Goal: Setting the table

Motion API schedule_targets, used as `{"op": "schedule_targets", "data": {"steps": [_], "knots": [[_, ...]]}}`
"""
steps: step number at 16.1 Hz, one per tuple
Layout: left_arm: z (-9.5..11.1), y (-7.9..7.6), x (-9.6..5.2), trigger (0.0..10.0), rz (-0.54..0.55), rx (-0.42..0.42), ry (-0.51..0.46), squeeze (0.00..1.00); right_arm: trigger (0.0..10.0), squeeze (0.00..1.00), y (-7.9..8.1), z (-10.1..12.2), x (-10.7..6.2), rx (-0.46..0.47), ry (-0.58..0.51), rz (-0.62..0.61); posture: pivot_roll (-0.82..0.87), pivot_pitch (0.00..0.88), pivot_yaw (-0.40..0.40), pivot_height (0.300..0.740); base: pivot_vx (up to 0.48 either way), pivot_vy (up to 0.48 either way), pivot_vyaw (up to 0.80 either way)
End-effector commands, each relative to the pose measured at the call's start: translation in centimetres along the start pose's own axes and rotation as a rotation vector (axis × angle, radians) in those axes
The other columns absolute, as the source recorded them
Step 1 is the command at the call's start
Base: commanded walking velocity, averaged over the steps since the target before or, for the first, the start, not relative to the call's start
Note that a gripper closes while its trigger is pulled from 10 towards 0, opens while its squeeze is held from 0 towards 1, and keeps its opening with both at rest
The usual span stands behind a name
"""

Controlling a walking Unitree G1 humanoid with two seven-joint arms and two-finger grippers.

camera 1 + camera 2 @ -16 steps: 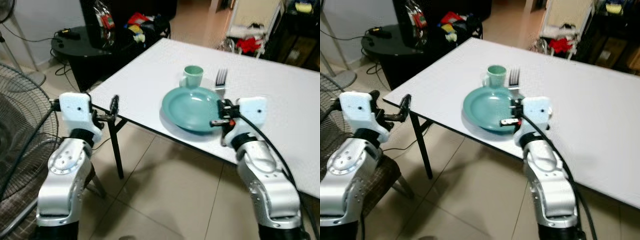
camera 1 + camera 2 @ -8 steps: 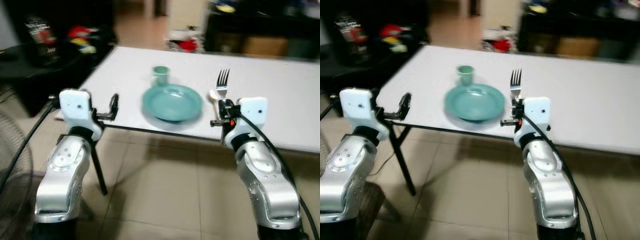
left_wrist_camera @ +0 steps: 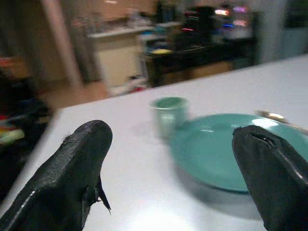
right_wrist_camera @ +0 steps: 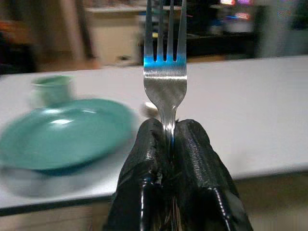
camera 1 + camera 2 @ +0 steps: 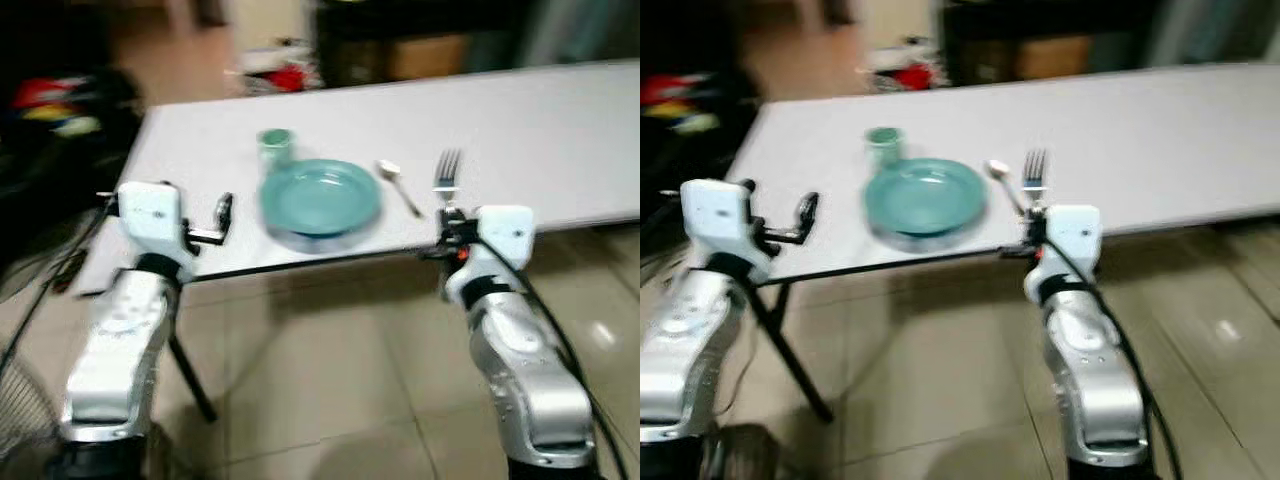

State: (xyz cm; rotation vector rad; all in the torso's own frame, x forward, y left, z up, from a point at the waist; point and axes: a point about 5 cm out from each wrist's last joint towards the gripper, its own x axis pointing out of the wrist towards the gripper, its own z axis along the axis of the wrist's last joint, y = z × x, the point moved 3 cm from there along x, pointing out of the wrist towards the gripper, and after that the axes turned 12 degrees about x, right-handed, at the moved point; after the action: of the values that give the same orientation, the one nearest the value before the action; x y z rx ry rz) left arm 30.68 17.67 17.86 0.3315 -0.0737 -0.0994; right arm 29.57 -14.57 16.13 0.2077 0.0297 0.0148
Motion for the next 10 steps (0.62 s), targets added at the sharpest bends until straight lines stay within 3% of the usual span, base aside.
{"op": "schedule_targets", "data": {"steps": [1,2,5,10], "knots": [[0.0,0.1,-0.2,10.0,0.013,0.005,0.005,0.0,10.0,0.0,0.2,0.3,0.2,0.005,-0.011,0.019,0.08,0.0,0.058,0.74,0.0,-0.48,0.0],[-0.1,0.1,-0.3,10.0,0.019,0.005,0.011,0.0,10.0,0.0,0.2,0.3,0.3,0.002,-0.01,0.021,0.08,0.0,0.057,0.74,0.0,-0.48,0.0],[-1.6,-0.2,-1.0,10.0,0.047,0.024,0.083,0.0,10.0,0.0,1.0,-0.5,1.0,0.025,0.069,0.12,0.08,0.0,0.041,0.74,0.0,0.0,0.0],[-2.3,-0.1,-1.3,10.0,0.075,0.05,0.117,0.0,10.0,0.0,1.1,-1.1,1.3,0.031,0.118,0.175,0.09,0.0,0.011,0.74,0.0,0.0,0.0]]}}
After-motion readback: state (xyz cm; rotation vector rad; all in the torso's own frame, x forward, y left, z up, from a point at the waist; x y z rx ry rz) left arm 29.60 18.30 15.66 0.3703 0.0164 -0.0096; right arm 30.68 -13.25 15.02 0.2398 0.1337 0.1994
